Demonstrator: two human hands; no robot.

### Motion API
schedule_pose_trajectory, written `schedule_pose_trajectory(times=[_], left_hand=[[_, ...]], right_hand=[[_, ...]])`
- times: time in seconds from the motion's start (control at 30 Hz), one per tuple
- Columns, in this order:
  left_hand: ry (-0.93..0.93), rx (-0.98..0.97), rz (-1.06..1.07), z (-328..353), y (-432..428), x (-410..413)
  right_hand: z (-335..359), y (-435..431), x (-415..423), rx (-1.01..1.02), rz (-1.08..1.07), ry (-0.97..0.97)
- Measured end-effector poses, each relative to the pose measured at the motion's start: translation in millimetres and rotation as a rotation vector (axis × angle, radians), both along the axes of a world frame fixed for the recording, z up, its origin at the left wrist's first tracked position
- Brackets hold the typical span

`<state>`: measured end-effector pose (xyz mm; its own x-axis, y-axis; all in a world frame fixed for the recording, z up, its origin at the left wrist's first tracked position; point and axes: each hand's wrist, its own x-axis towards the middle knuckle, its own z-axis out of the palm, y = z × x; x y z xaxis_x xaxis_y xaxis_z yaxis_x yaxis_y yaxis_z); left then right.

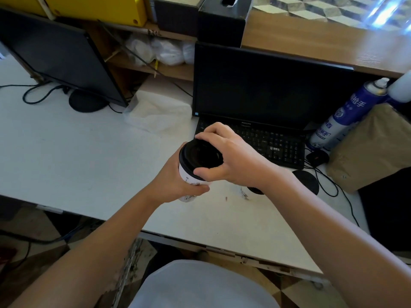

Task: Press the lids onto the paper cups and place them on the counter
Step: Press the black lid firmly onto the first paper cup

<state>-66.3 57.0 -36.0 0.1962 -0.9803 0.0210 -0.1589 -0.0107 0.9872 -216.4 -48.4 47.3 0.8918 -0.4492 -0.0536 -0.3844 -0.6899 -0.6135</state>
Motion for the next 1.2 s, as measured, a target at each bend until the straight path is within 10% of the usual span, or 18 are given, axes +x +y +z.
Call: schedule_pose_trajectory(times=[0.57,1.0,1.2], left_hand=[[-0.468,-0.14,0.472,1,9,-11],[-0.156,-0.015,0.245,-1,7,-3],[0.124,0.123,0.086,-10,0,5]], right_hand=[[-16,41,14,0.202,-0.489,-0.269],[-13,31,15,0.109,-0.448,-0.2],[-27,21,12,0.554,-0.554,-0.307]])
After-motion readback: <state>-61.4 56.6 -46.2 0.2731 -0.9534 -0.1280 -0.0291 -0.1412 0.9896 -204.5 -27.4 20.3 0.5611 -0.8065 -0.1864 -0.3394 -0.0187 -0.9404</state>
